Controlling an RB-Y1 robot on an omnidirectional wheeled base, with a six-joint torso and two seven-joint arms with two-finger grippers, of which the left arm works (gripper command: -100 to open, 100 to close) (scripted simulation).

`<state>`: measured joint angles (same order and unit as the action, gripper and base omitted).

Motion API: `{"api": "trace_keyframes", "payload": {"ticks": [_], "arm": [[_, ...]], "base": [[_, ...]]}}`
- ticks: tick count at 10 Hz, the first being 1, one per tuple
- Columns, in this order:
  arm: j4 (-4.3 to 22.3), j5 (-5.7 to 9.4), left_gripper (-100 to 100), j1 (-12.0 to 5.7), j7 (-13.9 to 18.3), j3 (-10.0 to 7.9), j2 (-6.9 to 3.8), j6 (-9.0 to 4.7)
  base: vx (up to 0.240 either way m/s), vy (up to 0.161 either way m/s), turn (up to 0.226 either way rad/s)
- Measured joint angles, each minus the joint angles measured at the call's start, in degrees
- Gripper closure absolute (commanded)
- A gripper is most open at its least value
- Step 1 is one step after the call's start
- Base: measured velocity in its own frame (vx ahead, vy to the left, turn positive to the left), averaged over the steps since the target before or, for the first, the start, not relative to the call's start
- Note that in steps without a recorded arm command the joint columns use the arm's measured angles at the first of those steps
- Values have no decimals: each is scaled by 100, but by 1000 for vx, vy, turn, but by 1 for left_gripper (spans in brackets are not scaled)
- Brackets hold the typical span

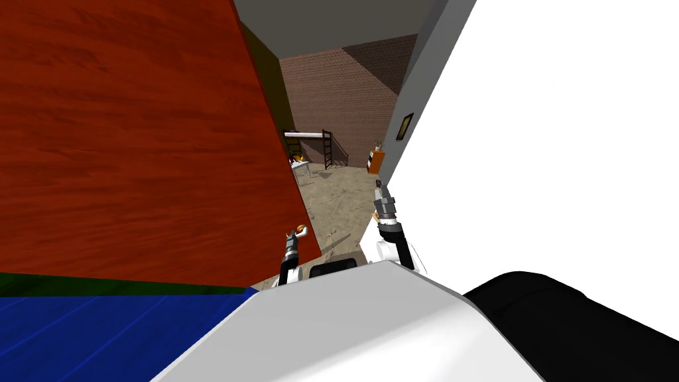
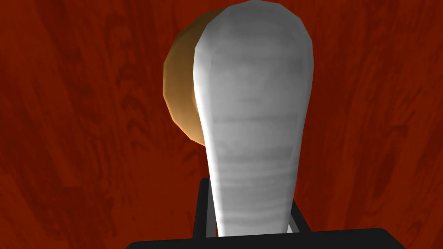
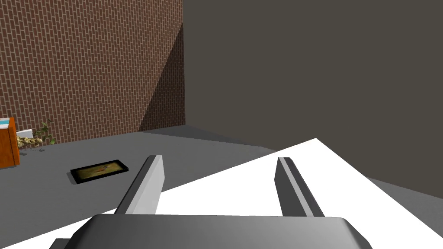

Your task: Push the door open

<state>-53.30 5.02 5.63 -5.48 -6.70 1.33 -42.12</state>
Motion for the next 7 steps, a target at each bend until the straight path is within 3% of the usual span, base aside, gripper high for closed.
{"api": "trace_keyframes", "payload": {"ticks": [4, 7], "arm": [[85, 185, 100, -12, -151, 234, -215, 9], [111, 336, 100, -69, -294, 398, -220, -33]], "base": [[196, -44, 188], [217, -33, 221]]}}
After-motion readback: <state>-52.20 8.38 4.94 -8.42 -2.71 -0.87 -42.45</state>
